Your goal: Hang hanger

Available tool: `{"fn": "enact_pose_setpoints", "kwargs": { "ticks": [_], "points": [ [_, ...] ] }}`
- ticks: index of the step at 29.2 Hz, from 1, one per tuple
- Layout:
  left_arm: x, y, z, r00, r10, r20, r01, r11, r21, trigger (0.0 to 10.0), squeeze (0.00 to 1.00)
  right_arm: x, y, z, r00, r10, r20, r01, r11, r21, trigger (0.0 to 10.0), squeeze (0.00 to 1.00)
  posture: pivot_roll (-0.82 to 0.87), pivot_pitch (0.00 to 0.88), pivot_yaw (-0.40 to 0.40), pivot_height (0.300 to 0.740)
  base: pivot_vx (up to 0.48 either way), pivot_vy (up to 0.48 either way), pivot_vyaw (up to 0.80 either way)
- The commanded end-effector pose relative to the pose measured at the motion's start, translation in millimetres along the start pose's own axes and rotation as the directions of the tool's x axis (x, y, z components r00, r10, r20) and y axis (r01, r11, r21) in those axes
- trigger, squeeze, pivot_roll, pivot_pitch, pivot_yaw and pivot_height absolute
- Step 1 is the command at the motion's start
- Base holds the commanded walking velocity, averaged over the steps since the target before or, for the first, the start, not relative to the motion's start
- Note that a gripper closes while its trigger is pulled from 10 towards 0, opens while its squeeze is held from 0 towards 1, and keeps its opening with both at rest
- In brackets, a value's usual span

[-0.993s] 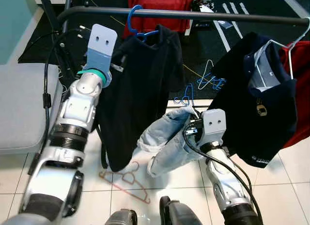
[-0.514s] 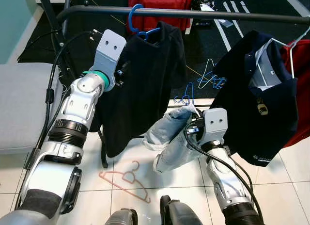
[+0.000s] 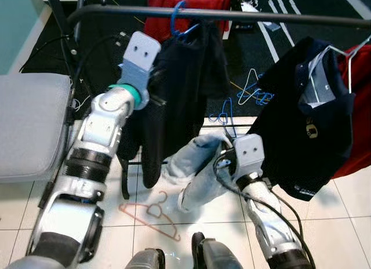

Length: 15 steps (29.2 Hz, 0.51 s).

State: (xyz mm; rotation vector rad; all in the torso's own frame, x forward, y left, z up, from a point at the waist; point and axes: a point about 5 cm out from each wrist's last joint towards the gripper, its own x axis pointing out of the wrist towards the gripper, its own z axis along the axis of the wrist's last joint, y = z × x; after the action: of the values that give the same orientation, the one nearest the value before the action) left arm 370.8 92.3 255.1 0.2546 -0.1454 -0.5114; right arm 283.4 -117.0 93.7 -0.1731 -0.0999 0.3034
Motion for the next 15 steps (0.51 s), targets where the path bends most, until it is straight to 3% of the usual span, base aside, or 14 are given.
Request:
{"fn": "enact_pose_setpoints", "kwargs": {
  "ticks": [1, 4, 5, 7, 8, 9, 15],
  "points": [
    [0.8, -11.5, 14.5, 0.996, -0.053, 0.067, 0.052, 0.999, 0.006, 10.0, 0.00, -1.3, 3.4, 3.5, 0.999, 0.032, 0.012, -0.032, 0.999, -0.016, 10.0, 0.00, -0.08, 0.094, 0.038, 0.740, 0.000, 0.000, 0.00],
    [10.5, -52.2, 30.0, 0.980, -0.159, 0.118, 0.161, 0.987, -0.013, 10.0, 0.00, -1.6, 15.9, 11.5, 0.991, 0.132, 0.036, -0.130, 0.990, -0.053, 10.0, 0.00, -0.08, 0.094, 0.040, 0.740, 0.000, 0.000, 0.00],
    [10.5, -52.2, 30.0, 0.980, -0.159, 0.118, 0.161, 0.987, -0.013, 10.0, 0.00, -1.6, 15.9, 11.5, 0.991, 0.132, 0.036, -0.130, 0.990, -0.053, 10.0, 0.00, -0.08, 0.094, 0.040, 0.740, 0.000, 0.000, 0.00],
    [15.3, -71.6, 37.2, 0.972, -0.193, 0.132, 0.198, 0.980, -0.024, 10.0, 0.00, -0.3, 21.3, 16.0, 0.985, 0.165, 0.048, -0.162, 0.985, -0.054, 10.0, 0.00, -0.09, 0.097, 0.041, 0.740, 0.000, 0.000, 0.00],
    [15.3, -71.6, 37.2, 0.972, -0.193, 0.132, 0.198, 0.980, -0.024, 10.0, 0.00, -0.3, 21.3, 16.0, 0.985, 0.165, 0.048, -0.162, 0.985, -0.054, 10.0, 0.00, -0.09, 0.097, 0.041, 0.740, 0.000, 0.000, 0.00],
    [20.1, -84.3, 37.8, 0.972, -0.208, 0.114, 0.211, 0.977, -0.017, 10.0, 0.00, 0.1, 23.9, 17.9, 0.983, 0.178, 0.052, -0.175, 0.983, -0.053, 10.0, 0.00, -0.09, 0.099, 0.044, 0.740, 0.000, 0.000, 0.00],
    [26.3, -90.4, 36.2, 0.979, -0.187, 0.082, 0.189, 0.982, -0.022, 10.0, 0.00, 0.0, 24.9, 18.7, 0.982, 0.183, 0.053, -0.180, 0.982, -0.053, 10.0, 0.00, -0.09, 0.099, 0.044, 0.740, 0.000, 0.000, 0.00]
  ]
}}
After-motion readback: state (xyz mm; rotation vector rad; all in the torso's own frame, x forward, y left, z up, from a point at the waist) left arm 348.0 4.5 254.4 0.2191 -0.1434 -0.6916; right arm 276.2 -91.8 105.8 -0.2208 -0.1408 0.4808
